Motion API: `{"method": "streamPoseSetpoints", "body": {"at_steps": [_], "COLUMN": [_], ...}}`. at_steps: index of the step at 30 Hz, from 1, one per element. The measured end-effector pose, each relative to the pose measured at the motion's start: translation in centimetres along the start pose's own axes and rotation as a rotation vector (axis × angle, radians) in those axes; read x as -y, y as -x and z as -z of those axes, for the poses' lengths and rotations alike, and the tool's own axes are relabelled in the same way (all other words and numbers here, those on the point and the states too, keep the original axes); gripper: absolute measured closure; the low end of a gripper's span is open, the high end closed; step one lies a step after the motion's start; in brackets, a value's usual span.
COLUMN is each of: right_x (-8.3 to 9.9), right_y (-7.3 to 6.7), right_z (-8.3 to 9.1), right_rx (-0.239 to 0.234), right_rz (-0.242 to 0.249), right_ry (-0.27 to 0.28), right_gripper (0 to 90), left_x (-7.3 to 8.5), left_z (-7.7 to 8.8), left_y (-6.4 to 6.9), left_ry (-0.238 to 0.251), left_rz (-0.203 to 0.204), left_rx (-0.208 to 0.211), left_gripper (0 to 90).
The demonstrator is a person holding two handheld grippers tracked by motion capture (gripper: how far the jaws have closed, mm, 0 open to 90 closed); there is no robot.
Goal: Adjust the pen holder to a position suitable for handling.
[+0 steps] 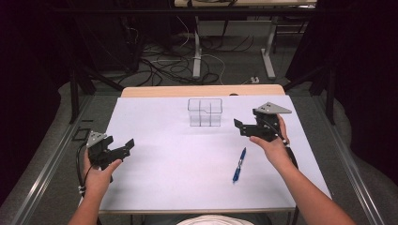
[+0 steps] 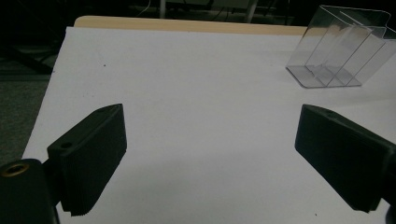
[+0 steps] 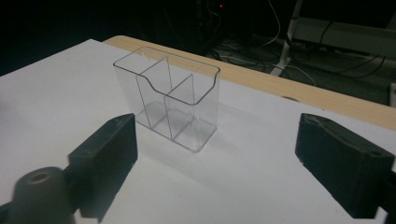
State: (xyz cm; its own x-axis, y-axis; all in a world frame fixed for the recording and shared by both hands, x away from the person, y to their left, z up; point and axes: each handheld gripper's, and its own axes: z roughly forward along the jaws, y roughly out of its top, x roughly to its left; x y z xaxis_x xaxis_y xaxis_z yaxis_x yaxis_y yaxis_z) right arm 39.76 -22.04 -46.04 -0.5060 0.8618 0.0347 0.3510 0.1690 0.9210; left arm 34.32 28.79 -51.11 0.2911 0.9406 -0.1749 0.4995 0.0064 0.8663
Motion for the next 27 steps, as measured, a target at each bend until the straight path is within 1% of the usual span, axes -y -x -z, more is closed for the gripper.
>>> {"method": "streamPoseSetpoints", "body": {"at_steps": [2, 3, 4, 6, 9, 10, 13, 14, 19, 20, 21, 22, 23, 25, 27], "right_x": [0.4, 0.6, 0.8, 1.3, 2.0, 2.2, 3.0, 3.2, 4.1, 4.2, 4.3, 4.4, 4.5, 4.7, 4.8], "right_y": [0.3, 0.4, 0.5, 0.6, 0.8, 0.8, 0.8, 0.8, 0.8, 0.7, 0.9, 1.0, 1.1, 1.5, 1.9], "right_z": [0.5, 0.6, 0.9, 1.4, 2.4, 2.6, 3.4, 3.6, 4.3, 4.5, 4.5, 4.5, 4.6, 4.6, 4.4], "right_rx": [0.004, 0.011, 0.01, 0.015, 0.021, 0.023, 0.024, 0.025, 0.046, 0.05, 0.052, 0.067, 0.076, 0.094, 0.116], "right_rz": [-0.016, -0.028, -0.039, -0.048, -0.049, -0.057, -0.056, -0.064, -0.069, -0.086, -0.084, -0.089, -0.102, -0.113, -0.124], "right_ry": [-0.013, -0.02, -0.031, -0.034, -0.033, -0.028, -0.037, -0.042, -0.055, -0.063, -0.064, -0.068, -0.085, -0.103, -0.109], "right_gripper": [2.0, 0.0, 0.0, 0.0, 0.0, 0.0, 0.0, 0.0, 0.0, 0.0, 0.0, 0.0, 0.0, 0.0, 0.0], "left_x": [0.0, 0.0, 0.0, 0.0, 0.0, 0.0, -0.1, -0.1, -0.2, -0.2, -0.2, -0.2, -0.2, -0.2, -0.2], "left_z": [0.0, 0.0, 0.1, 0.1, 0.2, 0.2, 0.3, 0.3, 0.4, 0.4, 0.4, 0.4, 0.4, 0.4, 0.3], "left_y": [0.0, 0.0, 0.0, 0.0, 0.1, 0.2, 0.3, 0.4, 0.6, 0.6, 0.6, 0.6, 0.6, 0.6, 0.7], "left_ry": [0.004, 0.005, 0.004, 0.01, 0.006, 0.004, 0.005, 0.007, 0.011, 0.012, 0.012, 0.01, 0.012, 0.014, 0.015], "left_rz": [0.005, 0.008, 0.009, 0.01, 0.011, 0.013, 0.011, 0.011, 0.008, 0.01, 0.012, 0.015, 0.017, 0.026, 0.031], "left_rx": [0.001, 0.002, 0.002, 0.003, 0.004, 0.007, 0.014, 0.015, 0.019, 0.022, 0.025, 0.027, 0.028, 0.037, 0.044], "left_gripper": [9.0, 9.0, 9.0, 9.6, 11.2, 11.5, 12.0, 12.1, 12.1, 12.1, 12.1, 12.1, 12.1, 12.1, 12.1]}}
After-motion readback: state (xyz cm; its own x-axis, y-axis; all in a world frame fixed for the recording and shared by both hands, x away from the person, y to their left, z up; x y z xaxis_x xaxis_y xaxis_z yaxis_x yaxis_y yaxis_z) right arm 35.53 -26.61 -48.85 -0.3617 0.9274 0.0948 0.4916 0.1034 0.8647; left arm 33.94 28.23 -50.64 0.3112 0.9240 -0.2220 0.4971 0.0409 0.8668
